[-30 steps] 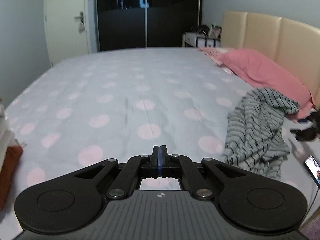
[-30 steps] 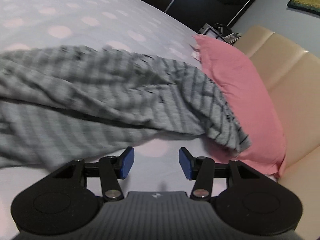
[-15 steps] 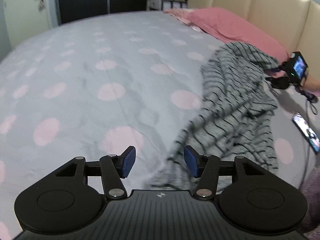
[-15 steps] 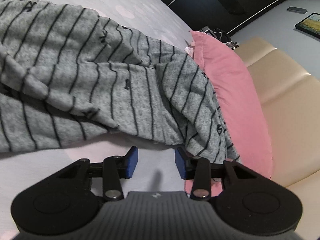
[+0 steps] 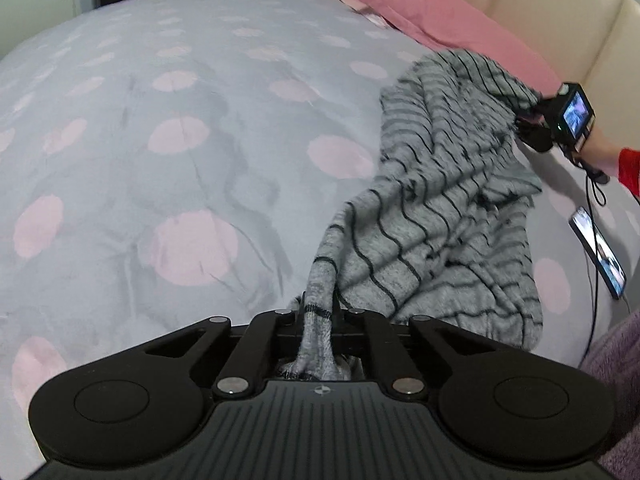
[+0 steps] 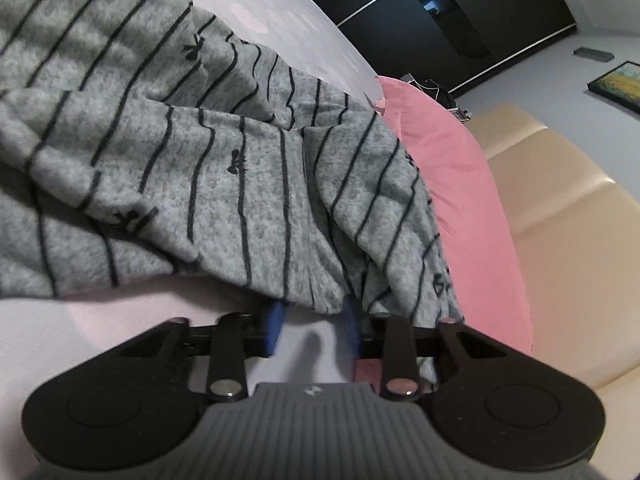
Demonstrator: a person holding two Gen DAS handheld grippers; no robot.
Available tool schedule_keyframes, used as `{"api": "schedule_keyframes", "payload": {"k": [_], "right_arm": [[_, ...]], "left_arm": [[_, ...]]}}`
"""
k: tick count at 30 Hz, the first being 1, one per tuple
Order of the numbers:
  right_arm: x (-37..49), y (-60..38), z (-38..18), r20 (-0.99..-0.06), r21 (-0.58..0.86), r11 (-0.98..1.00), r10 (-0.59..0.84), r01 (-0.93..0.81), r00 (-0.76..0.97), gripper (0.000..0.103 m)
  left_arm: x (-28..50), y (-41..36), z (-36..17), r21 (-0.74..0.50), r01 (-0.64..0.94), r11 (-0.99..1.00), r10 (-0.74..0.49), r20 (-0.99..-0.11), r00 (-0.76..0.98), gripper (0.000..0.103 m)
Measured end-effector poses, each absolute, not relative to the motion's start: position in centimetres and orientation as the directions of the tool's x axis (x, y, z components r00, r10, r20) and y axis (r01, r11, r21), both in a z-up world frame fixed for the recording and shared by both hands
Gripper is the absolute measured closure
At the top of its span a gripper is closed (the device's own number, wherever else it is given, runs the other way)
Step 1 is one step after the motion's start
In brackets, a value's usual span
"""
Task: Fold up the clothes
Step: 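Grasp a ribbed cuff with the left gripper while the right gripper grasps the garment edge, then lift the striped garment with both grippers and shake it out in the air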
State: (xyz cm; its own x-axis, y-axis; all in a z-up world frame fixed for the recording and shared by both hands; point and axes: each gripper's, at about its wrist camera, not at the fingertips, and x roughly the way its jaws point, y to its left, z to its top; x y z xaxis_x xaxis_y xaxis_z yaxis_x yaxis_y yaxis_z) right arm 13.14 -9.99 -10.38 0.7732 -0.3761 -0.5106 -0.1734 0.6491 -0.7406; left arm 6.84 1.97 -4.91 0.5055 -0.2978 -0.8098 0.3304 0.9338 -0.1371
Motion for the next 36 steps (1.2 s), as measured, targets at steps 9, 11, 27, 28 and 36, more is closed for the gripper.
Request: {"api": "schedule_keyframes", "payload": {"k": [9,11,27,28,36], "right_arm": [[13.1,-8.6,-6.9,-0.348,-0.8,0.599,-0.431,-0.024,0.832,0.097],[12.5,-7.5,-5.0,-0.28,-0.819,0.573,-0.437,0.024,0.855,0.098],[-1.9,1.5,13.7,-0.05,-0.689,0.693,-0.337,0.212,0.94,0.103],[-2.6,2.0,14.3,-0.085,-0.681,0.712,-0.306,0.168,0.948,0.103],[-5.0,5.1,9.4,-0.41,-0.683,0.705,-0.15,-0.194,0.9,0.1]], "left_arm": [[5.6,3.9,0.0,-0.045,0.199,0.979,-0.179,-0.659,0.73,0.102],[4.8,4.6,2.1,-0.036,0.168,0.985,-0.156,-0.594,0.789,0.102],[-6.1,15.0,17.5,-0.004,-0.019,1.0,0.017,-0.298,0.954,0.102],[-6.1,15.9,17.4,0.002,-0.027,1.0,0.026,-0.313,0.949,0.102],[-3.5,18.9,13.1,0.08,-0.073,0.994,0.102,-0.471,0.876,0.102]]}}
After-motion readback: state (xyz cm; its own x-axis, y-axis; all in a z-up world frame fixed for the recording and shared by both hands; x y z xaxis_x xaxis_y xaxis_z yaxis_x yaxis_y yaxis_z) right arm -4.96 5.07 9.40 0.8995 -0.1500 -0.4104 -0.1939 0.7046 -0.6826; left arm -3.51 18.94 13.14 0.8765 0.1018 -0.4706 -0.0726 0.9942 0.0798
